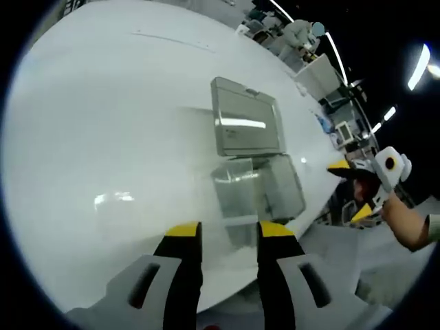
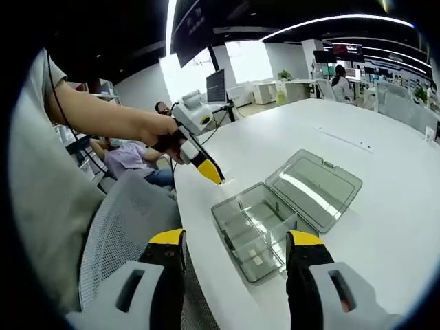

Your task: Insert the divider into the dual guide fixture by aligning both edges with the guide slots and pushing it downward to the bottom, including one-sided entry, uneven engagement, binding, and posture correction.

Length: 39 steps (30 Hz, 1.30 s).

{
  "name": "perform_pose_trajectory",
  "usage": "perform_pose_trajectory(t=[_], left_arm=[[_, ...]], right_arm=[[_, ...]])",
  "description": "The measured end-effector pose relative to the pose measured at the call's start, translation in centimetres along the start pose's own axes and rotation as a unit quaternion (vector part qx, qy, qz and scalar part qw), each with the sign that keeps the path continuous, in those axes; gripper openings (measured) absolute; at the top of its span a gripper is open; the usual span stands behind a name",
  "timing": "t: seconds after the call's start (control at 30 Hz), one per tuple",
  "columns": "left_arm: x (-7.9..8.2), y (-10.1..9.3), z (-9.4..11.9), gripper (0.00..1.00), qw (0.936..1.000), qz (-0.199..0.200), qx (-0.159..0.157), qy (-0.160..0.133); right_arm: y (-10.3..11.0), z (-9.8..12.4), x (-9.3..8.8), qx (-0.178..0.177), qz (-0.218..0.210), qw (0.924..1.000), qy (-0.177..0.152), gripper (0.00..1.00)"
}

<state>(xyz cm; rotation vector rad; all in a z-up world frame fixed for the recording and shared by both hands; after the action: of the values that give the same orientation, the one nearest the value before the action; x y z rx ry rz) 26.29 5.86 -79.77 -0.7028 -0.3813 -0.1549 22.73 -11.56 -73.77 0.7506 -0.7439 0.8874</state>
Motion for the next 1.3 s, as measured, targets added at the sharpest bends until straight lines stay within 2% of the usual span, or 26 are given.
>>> perform_pose_trajectory(t=[0.3, 0.53, 0.8, 1.3], left_arm=[[0.5, -2.5, 0.2, 0.27, 0.9981, -0.001, -0.058, -0.021], [0.7, -4.6, 0.3, 0.27, 0.9949, -0.002, -0.096, -0.029], [0.8, -6.9, 0.3, 0.27, 0.9884, 0.003, -0.147, -0.040], [1.1, -10.1, 0.3, 0.27, 0.9771, -0.010, -0.208, -0.046]], right_arm=[[-0.2, 0.0, 1.1, 0.018, -0.043, 0.9984, -0.031, 0.55], [0.1, 0.0, 2.0, 0.032, -0.057, 0.9968, -0.047, 0.55], [0.4, 0.1, 3.5, 0.054, -0.082, 0.9922, -0.076, 0.55], [0.6, 0.2, 5.2, 0.082, -0.116, 0.9839, -0.109, 0.55]])
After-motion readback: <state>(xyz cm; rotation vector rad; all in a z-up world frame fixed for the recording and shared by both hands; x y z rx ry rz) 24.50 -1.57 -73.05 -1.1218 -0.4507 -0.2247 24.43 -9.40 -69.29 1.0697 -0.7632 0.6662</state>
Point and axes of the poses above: the point that each gripper's makers call its tool centre point, and the gripper's own axes: z roughly backward along the fingers, y roughly to its left, x roughly out of its top, the point moved 1 cm from there along z, roughly backward along the fingers, and after that the axes turned 1 degree about -x, right-handed, at the moved point
